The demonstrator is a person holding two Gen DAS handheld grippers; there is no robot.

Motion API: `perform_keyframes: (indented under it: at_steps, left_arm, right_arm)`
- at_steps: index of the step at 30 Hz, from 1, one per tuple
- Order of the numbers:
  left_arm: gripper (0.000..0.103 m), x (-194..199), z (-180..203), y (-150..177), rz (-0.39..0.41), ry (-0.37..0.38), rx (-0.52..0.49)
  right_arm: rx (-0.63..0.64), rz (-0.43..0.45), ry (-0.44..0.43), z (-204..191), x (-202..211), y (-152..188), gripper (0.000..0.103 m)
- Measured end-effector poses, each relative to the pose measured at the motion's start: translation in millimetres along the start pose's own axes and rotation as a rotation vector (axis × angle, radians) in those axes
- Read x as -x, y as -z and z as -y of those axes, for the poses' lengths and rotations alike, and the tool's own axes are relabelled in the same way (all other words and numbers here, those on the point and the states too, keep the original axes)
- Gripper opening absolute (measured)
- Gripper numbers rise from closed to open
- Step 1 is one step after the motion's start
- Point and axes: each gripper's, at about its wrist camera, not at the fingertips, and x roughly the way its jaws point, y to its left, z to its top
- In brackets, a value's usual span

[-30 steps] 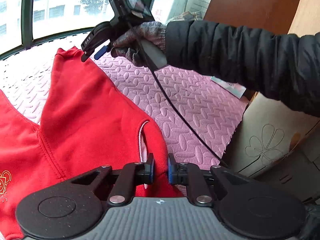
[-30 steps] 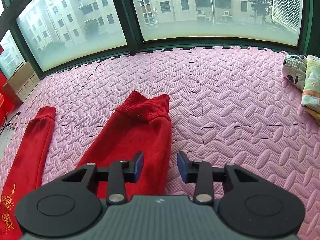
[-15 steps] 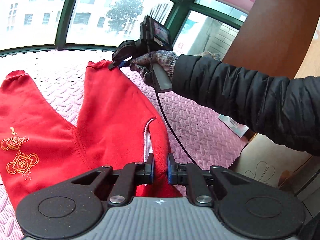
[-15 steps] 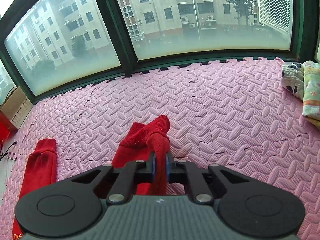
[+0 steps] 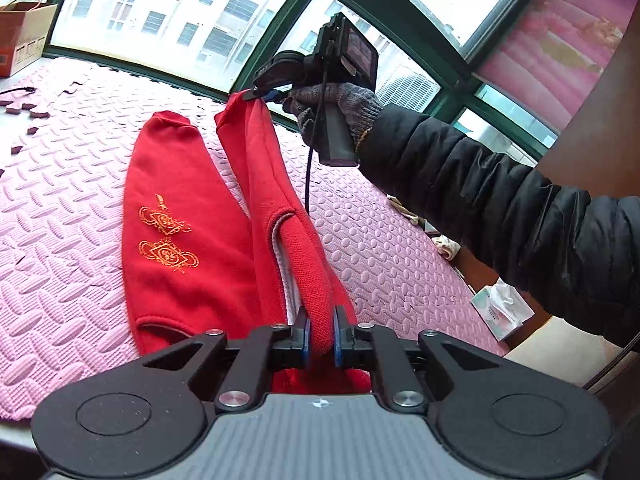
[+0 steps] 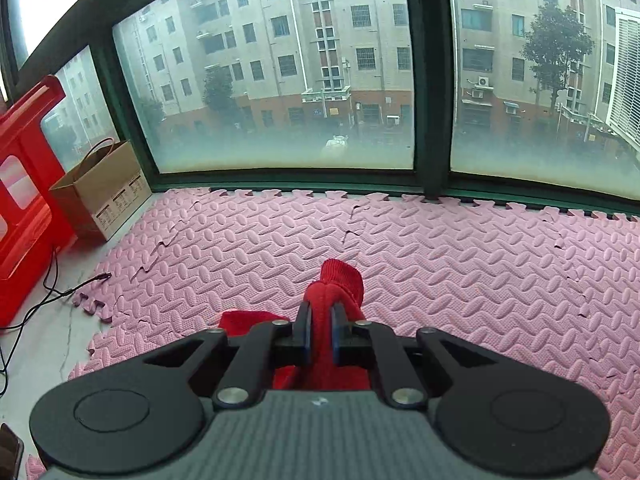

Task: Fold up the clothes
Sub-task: 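Lift the cuff with the right gripper and lay it over the other leg, then open both grippers and release the folded sweatpants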

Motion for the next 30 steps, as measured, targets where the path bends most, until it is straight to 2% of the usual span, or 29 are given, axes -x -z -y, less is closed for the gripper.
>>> perform_keyframes:
  at_steps: [5,9,12,18,23,25,26,30]
  left_arm:
    - [0.011,14.8,-20.1,6.4,0.018,-0.01,0.067]
    - [0.011,22.6,-32.7,12.8,0.011,-0.021,0.118]
    - [0.012,24.7,-40.0,16.5,0.004,-0.029,0.158]
    - [0.015,24.3,-47.3,18.2,-0.01,-0.029,0.178]
    - [0.022,25.4,-48.6,16.4,-0.017,-0.044,0.178]
    - [0.038,27.2,-48.7,15.0,-0.017,-0.061,0.174]
    - [0.039,28.0,-48.8,14.3,-0.017,-0.069,0.171]
    - [0.046,37.3,-48.5,6.0,0.015,-0.113,0.145]
  right_arm:
    - [0.059,-0.055,-0.038,-59.4,-36.4,7.7,0.008]
    - [0.07,-0.122,-0.088,-85.5,-59.8,19.5,0.009]
    - [0.109,-0.162,-0.122,-95.2,-65.5,28.4,0.016]
    - [0.155,-0.164,-0.188,-81.4,-31.4,17.3,0.021]
    - [0.271,-0.182,-0.201,-66.6,10.9,25.0,0.037]
    - [0.335,-0.196,-0.212,-63.5,28.7,34.3,0.037]
    - [0.353,-0.201,-0.214,-62.5,34.3,38.1,0.042]
    - [0.455,-0.248,-0.253,-58.6,71.3,68.6,0.048]
